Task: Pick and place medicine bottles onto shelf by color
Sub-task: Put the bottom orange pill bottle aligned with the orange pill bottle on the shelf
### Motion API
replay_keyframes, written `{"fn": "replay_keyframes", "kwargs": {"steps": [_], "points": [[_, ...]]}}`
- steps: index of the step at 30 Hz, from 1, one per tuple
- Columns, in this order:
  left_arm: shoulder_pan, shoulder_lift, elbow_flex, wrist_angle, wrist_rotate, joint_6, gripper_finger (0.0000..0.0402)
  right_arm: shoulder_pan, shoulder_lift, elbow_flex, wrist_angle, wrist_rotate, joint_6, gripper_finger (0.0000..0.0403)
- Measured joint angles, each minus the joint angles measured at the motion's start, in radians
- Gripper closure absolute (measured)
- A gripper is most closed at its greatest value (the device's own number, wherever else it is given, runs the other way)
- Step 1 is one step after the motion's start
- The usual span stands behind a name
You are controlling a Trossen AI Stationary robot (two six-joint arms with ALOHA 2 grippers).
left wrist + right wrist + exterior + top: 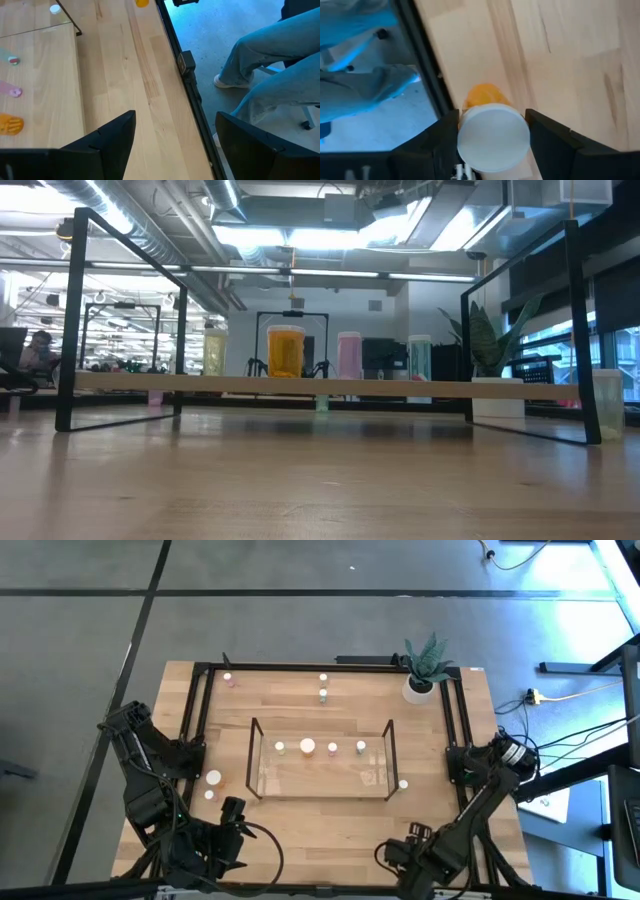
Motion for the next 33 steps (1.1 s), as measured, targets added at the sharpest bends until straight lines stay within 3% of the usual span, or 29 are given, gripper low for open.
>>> {"fn": "replay_keyframes", "kwargs": {"steps": [20, 33], "points": [[0.000, 0.000, 0.000, 0.000, 0.000, 0.000, 0.0134, -0.136, 0.000, 0.292, -0.237, 0.105, -0.187, 0.0189], [0.023, 0.000, 0.000, 0.000, -0.001, -0.015, 0.0134, -0.349, -0.001, 0.449, -0.257, 0.204, -0.503, 0.0189]]}}
